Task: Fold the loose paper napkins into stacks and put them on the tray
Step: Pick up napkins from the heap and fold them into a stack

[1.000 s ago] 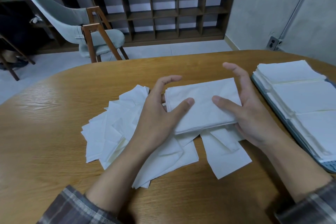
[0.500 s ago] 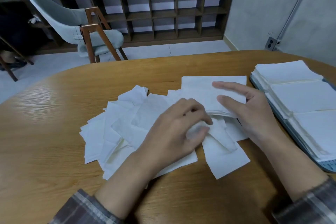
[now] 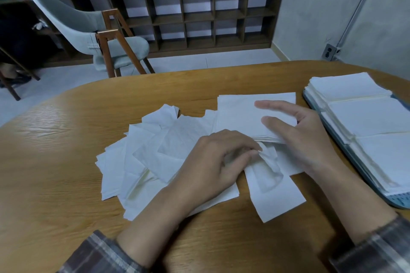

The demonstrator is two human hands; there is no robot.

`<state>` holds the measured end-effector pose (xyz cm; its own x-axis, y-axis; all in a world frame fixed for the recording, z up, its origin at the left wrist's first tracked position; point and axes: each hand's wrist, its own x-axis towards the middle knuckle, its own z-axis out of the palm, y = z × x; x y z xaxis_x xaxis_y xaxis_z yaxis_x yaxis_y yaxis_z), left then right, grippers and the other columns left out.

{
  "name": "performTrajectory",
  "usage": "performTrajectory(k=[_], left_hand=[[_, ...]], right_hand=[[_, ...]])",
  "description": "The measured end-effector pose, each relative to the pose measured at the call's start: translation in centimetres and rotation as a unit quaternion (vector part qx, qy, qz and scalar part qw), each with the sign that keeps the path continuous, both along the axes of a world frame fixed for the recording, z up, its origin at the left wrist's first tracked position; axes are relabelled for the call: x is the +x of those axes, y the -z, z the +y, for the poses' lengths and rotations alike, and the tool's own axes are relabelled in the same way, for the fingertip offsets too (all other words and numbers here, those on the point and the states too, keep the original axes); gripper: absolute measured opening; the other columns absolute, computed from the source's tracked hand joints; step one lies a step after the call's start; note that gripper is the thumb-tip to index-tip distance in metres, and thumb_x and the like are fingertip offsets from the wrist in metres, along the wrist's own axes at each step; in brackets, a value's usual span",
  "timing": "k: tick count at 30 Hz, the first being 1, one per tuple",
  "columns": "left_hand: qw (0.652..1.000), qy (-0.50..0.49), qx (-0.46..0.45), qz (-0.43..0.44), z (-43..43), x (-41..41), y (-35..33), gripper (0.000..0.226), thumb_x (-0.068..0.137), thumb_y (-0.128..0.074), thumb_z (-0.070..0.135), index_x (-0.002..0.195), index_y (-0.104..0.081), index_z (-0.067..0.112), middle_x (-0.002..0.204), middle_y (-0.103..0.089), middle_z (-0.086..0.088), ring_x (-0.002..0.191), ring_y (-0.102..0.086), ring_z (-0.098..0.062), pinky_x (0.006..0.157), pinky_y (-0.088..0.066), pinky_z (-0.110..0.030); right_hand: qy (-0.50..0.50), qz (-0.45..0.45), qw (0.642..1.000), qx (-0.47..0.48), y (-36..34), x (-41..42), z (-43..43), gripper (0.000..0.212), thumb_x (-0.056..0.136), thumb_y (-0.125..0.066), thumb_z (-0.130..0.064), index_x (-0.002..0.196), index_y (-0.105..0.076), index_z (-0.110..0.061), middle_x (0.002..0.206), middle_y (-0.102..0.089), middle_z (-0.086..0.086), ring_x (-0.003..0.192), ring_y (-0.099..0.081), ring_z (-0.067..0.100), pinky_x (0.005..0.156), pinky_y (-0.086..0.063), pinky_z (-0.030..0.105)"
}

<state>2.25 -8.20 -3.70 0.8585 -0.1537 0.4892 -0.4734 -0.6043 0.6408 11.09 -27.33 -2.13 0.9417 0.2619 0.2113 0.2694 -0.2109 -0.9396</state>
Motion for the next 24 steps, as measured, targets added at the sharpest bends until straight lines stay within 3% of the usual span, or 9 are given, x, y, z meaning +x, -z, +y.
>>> performTrajectory(k=[4,10,15,19,22,24], left_hand=[[0.995,-0.018,-0.092,0.031,0.1,-0.3,-1.0,0.01,0.096,-0.077,0.012,0.102,-0.084,0.017,0.1,-0.08,0.015,0.102,-0.073,-0.003,0.091,-0.053,-0.02],[0.982,-0.008,-0.185,0.047,0.6,-0.5,-1.9,0.011,0.09,-0.08,0.006,0.095,-0.085,0.014,0.094,-0.081,0.01,0.096,-0.076,-0.018,0.087,-0.059,-0.044],[0.97,0.013,-0.239,0.03,1.4,-0.5,-2.6,0.015,0.087,-0.078,0.001,0.089,-0.083,0.015,0.088,-0.082,0.002,0.087,-0.077,-0.019,0.08,-0.059,-0.033],[0.96,0.011,-0.278,0.035,1.9,-0.5,-3.0,0.017,0.085,-0.075,0.0,0.083,-0.08,0.017,0.083,-0.08,0.002,0.079,-0.075,-0.014,0.075,-0.055,-0.023],[0.954,0.03,-0.295,0.047,2.2,-0.6,-3.1,0.005,0.085,-0.076,0.005,0.085,-0.08,0.006,0.088,-0.08,-0.012,0.087,-0.077,-0.034,0.079,-0.061,-0.04],[0.951,0.035,-0.303,0.054,2.2,-0.7,-3.3,0.009,0.086,-0.073,0.001,0.084,-0.08,0.006,0.088,-0.081,-0.011,0.088,-0.078,-0.033,0.079,-0.062,-0.039]], right_hand=[[-0.008,0.003,1.0,0.006,0.1,0.1,0.1,0.032,0.097,-0.07,-0.012,0.112,-0.08,-0.038,0.121,-0.072,-0.029,0.121,-0.058,-0.014,0.098,-0.04,0.014],[-0.008,-0.001,1.0,0.007,0.1,0.0,0.0,0.033,0.097,-0.069,-0.009,0.113,-0.08,-0.036,0.118,-0.073,-0.03,0.119,-0.059,-0.015,0.094,-0.042,0.006],[-0.007,-0.006,1.0,-0.004,0.1,0.0,0.1,0.032,0.097,-0.069,-0.008,0.113,-0.08,-0.034,0.115,-0.073,-0.033,0.114,-0.058,-0.02,0.083,-0.039,-0.006],[-0.02,-0.005,1.0,-0.009,-0.1,-0.1,0.0,0.032,0.098,-0.07,-0.01,0.113,-0.079,-0.036,0.12,-0.073,-0.03,0.121,-0.058,-0.015,0.094,-0.039,0.004],[-0.026,0.005,1.0,-0.005,-0.2,-0.3,0.1,0.031,0.098,-0.07,-0.011,0.112,-0.08,-0.036,0.12,-0.073,-0.029,0.124,-0.057,-0.013,0.102,-0.039,0.015],[-0.025,0.008,1.0,-0.007,-0.2,-0.3,0.1,0.031,0.097,-0.07,-0.012,0.111,-0.08,-0.037,0.12,-0.073,-0.03,0.124,-0.057,-0.013,0.103,-0.038,0.017]])
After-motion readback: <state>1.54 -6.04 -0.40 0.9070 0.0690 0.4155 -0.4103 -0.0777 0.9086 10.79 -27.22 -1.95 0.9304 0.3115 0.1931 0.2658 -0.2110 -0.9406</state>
